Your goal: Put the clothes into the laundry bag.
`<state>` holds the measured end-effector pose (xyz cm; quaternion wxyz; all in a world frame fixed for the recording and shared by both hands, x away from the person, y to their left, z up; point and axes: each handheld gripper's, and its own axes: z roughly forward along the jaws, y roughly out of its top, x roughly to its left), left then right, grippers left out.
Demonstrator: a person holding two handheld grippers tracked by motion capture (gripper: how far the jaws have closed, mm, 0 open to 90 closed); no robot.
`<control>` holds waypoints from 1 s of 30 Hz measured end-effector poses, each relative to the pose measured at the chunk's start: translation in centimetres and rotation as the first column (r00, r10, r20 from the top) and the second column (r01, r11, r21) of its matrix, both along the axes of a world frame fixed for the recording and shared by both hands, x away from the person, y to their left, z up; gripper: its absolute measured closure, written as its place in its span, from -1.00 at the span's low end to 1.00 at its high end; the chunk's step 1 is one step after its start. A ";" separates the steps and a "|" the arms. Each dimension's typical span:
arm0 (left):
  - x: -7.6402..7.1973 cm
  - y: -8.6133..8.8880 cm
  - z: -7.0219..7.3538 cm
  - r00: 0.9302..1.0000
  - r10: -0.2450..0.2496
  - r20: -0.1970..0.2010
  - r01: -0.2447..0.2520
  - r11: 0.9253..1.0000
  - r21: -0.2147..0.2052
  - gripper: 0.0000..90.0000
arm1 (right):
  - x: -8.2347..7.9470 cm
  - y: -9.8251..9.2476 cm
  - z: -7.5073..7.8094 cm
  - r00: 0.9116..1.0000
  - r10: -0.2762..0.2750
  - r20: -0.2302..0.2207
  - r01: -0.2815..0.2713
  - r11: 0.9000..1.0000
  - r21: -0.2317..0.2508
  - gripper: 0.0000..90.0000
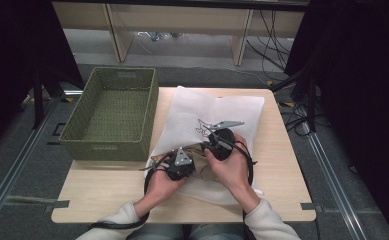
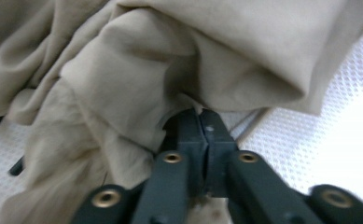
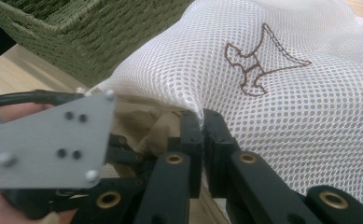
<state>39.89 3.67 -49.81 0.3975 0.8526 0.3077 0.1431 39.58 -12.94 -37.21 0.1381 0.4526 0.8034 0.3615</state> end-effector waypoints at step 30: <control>-0.3 -0.7 1.3 0.995 -0.041 0.087 0.049 0.995 -0.092 0.11 | 0.0 -0.3 0.3 1.000 -0.031 0.001 0.031 0.999 0.022 0.96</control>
